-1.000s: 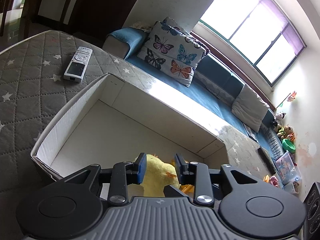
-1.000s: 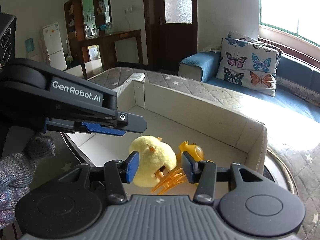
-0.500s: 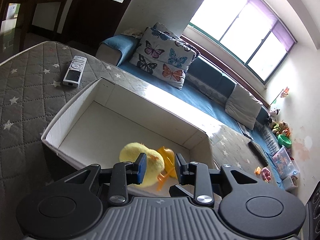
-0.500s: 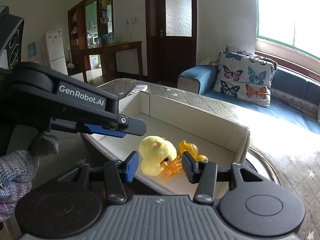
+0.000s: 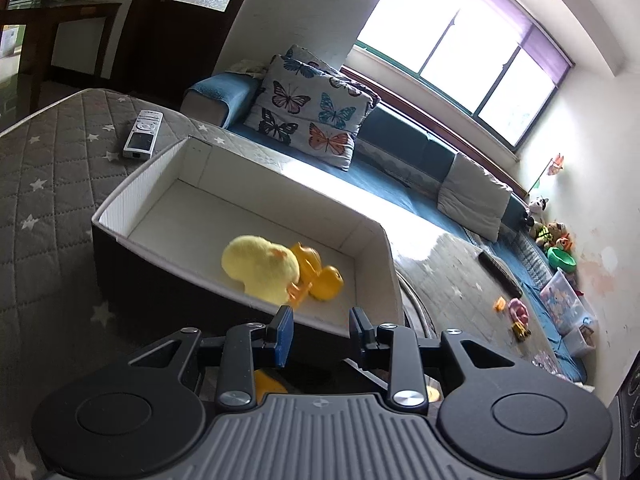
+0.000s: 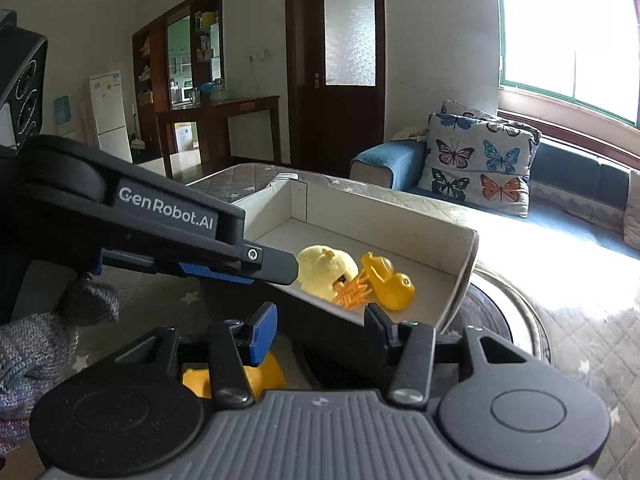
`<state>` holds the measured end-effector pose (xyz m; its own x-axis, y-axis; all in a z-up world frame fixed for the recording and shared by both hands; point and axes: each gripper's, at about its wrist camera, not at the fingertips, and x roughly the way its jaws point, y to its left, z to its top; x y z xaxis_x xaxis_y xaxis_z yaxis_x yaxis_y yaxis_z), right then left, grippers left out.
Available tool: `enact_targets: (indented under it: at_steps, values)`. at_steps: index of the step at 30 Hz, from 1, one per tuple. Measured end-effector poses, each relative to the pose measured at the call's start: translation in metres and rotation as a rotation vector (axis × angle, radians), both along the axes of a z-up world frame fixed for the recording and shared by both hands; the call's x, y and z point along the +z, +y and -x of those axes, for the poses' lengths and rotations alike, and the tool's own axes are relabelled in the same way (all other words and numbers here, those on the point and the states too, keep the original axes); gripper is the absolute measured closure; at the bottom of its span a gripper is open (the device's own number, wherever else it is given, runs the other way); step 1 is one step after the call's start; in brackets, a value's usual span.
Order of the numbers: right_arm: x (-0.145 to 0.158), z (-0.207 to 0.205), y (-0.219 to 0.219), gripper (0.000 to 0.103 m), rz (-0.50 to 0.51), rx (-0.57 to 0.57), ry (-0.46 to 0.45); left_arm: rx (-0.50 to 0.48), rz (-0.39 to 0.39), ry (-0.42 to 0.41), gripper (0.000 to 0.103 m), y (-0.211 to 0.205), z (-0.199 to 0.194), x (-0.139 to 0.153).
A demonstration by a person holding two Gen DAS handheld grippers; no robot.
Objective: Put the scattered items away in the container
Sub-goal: 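Carry the large pale duck into the box and open the right tool, then withdraw the right tool and move the left tool to the long-necked duck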
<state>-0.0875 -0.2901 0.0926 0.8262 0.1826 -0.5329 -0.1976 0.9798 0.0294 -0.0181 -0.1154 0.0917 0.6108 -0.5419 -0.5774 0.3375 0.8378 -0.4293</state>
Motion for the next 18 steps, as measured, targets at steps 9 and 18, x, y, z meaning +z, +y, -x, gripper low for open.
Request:
enact_targets:
  at_steps: [9, 18]
  values:
    - [-0.005, 0.025, 0.0, 0.045, -0.011, -0.02, -0.004, -0.005, -0.018, -0.003, 0.071, 0.001, 0.021, -0.005]
    - [-0.016, 0.048, -0.001, 0.039, -0.022, -0.034, 0.022, 0.022, -0.01, 0.009, 0.071, 0.015, 0.031, -0.012]
